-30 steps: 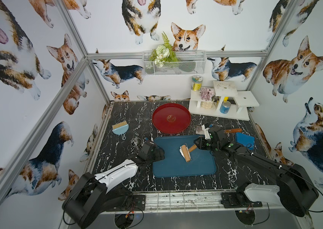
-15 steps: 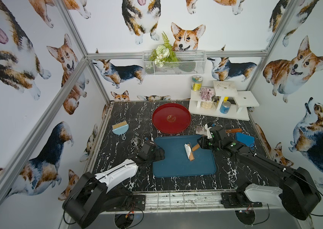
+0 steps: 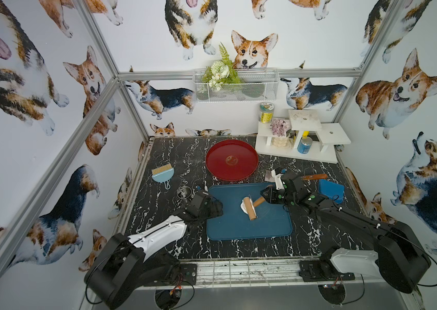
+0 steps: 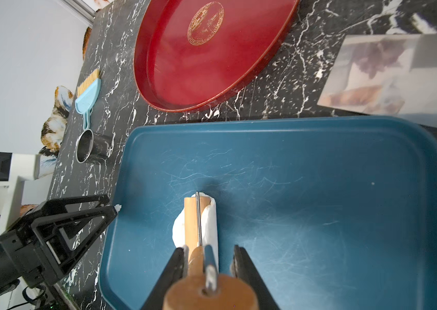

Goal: Roll out the dumpling wrappers from the dough
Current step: Flatten out the dough on the work surface.

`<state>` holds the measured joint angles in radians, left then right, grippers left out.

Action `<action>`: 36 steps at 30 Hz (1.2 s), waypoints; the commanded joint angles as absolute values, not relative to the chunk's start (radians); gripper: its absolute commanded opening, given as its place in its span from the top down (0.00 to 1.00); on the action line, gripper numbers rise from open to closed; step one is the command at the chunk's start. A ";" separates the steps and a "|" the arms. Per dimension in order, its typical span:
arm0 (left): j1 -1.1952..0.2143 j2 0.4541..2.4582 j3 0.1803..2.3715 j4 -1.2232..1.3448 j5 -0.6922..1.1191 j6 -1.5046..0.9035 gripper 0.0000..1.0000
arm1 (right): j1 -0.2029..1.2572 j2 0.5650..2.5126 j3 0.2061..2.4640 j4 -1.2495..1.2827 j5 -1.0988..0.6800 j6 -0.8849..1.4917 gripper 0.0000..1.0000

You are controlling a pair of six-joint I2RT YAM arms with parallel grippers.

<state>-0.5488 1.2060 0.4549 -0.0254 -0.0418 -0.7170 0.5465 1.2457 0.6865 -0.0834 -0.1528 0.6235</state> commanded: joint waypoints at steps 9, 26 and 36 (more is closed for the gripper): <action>-0.548 1.186 0.451 -0.012 -0.037 -0.718 0.06 | 0.561 1.292 0.711 -0.262 -0.075 0.603 1.00; -0.548 1.175 0.443 -0.019 -0.046 -0.717 0.06 | 0.597 1.303 0.764 -0.326 0.021 0.568 1.00; -0.548 1.186 0.446 -0.011 -0.044 -0.718 0.06 | 0.671 1.374 0.781 -0.279 -0.030 0.609 1.00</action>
<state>-0.5488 1.1828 0.4416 -0.0196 -0.0418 -0.7174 0.6556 1.3399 0.7876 -0.1383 -0.0517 0.6308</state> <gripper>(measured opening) 0.940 0.328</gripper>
